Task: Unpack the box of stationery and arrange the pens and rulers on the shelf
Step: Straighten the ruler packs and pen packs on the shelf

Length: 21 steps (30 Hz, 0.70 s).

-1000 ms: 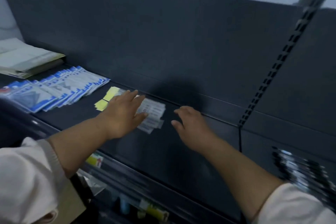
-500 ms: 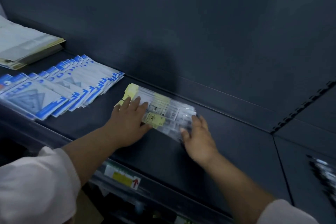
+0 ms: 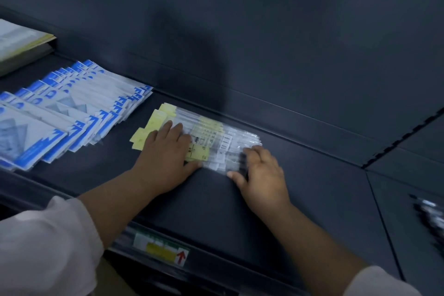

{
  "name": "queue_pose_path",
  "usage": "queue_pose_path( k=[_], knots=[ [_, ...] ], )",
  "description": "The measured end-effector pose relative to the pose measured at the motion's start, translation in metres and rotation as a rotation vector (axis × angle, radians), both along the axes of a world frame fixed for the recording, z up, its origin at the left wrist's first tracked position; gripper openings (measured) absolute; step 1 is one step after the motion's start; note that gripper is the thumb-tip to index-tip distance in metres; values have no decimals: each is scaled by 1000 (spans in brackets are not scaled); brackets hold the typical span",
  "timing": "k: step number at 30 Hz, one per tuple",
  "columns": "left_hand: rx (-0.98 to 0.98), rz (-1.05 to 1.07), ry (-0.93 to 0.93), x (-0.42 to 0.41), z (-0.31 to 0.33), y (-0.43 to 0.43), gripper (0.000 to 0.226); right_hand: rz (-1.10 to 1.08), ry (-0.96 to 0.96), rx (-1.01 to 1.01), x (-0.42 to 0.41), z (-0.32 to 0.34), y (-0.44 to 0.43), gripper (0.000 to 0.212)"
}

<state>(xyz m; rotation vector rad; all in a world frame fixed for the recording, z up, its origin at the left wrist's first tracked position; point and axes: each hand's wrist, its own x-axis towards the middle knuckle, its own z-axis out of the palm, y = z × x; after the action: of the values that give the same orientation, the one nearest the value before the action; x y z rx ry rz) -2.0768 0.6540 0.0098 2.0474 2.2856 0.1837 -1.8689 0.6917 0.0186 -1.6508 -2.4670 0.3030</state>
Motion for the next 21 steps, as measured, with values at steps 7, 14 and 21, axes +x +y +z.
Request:
queue_pose_path(
  k=[7,14,21],
  knots=[
    [-40,-113,29,1,1,26,77,60,-9,-12,-20,11,30,55],
    [-138,-142,16,1,-10,52,69,-2,-102,-245,-23,-1,48,67],
    [-161,-167,51,-2,-8,36,70,22,-128,-201,-20,-10,29,73]
  ],
)
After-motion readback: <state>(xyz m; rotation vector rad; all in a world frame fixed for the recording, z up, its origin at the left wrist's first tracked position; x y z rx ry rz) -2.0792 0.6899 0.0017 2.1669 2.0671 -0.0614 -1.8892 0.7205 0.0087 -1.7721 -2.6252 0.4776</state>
